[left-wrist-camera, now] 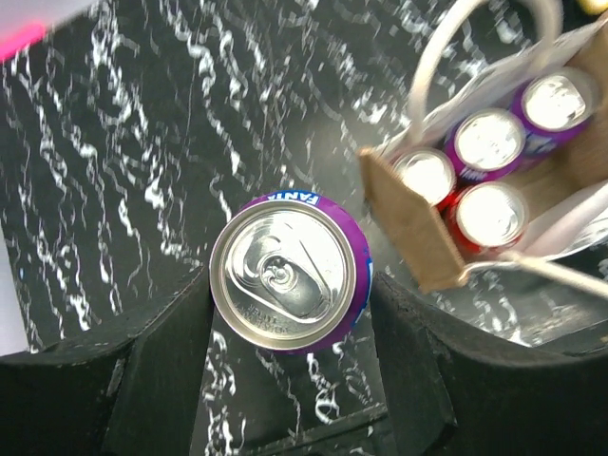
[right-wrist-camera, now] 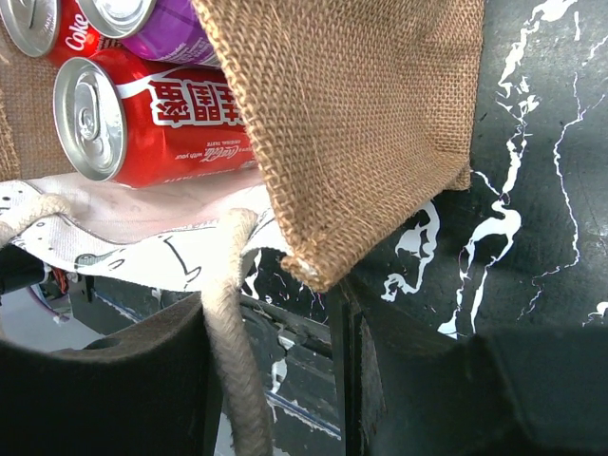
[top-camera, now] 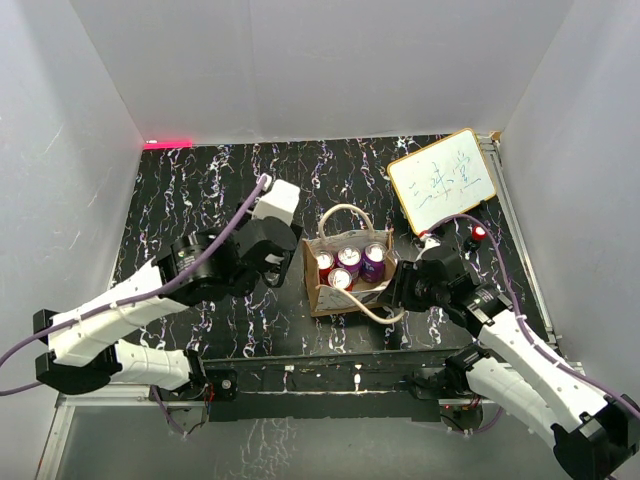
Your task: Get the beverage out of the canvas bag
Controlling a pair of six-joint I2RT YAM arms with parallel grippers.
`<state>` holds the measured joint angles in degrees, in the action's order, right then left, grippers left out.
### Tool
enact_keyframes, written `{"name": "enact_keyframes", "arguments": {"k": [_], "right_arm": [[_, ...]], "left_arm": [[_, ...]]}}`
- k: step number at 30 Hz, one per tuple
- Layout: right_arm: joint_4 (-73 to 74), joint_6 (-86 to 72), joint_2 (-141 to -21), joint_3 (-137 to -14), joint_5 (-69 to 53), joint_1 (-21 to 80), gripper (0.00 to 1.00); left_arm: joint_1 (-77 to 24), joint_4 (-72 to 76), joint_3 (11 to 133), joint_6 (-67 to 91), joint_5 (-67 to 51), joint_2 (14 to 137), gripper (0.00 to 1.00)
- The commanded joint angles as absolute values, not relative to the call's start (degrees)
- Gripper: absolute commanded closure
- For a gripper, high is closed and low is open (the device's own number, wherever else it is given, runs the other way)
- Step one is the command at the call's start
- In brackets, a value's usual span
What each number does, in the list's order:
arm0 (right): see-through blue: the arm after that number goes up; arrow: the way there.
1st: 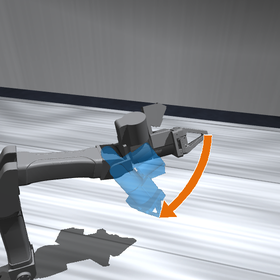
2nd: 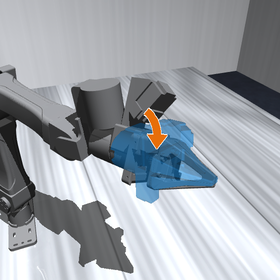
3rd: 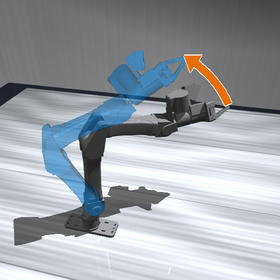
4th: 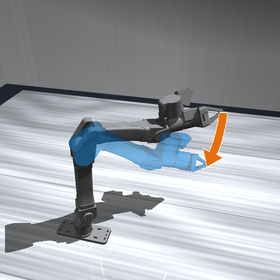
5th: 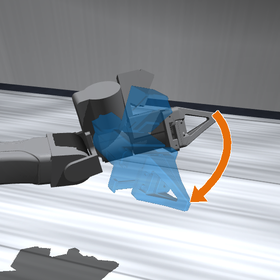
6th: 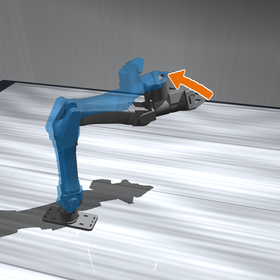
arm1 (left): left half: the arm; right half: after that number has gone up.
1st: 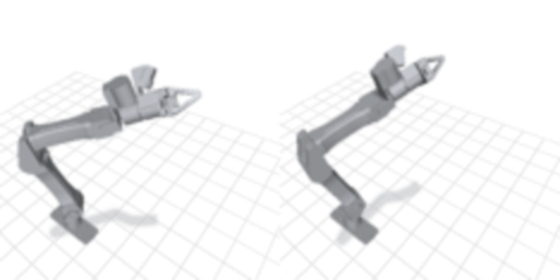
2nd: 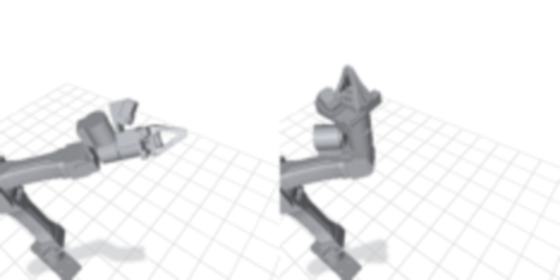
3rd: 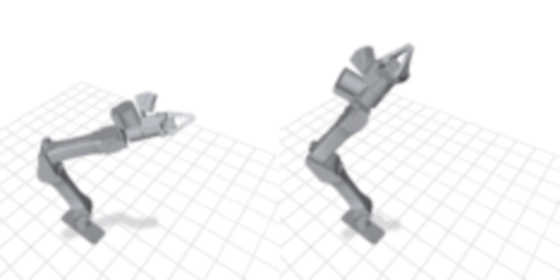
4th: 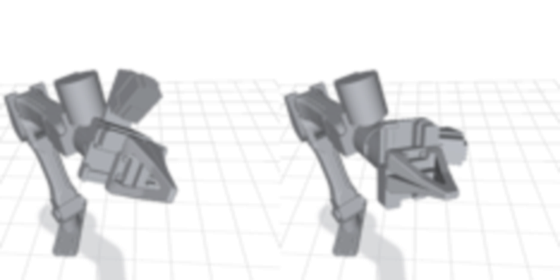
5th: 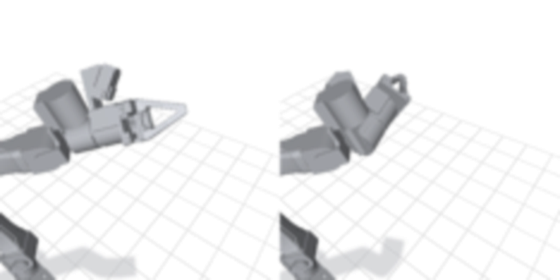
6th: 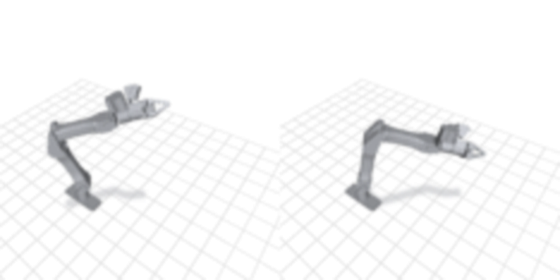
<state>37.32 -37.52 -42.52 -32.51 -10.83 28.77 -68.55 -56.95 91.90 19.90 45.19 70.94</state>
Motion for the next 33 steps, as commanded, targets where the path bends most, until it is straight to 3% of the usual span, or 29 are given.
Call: {"name": "enact_keyframes", "arguments": {"k": [1,6,12,33], "right_arm": [[34.5,-36.6,-43.6,-35.2,-9.6,28.7,0.56],[35.6,-36.4,-44.1,-37.7,-9.9,28.7,0.56],[39.0,-35.6,-43.4,-40.7,-8.6,28.7,0.56],[39.3,-36.3,-41.0,-38.7,-8.0,28.7,0.56]], "left_arm": [[-66.5,-55.0,83.4,25.9,49.4,66.9,1.00],[-59.2,-45.5,70.3,24.9,44.9,63.1,1.00],[-49.8,-35.9,63.0,20.4,41.0,63.6,1.00],[-35.4,-16.2,63.1,13.7,32.7,81.0,1.00]]}}
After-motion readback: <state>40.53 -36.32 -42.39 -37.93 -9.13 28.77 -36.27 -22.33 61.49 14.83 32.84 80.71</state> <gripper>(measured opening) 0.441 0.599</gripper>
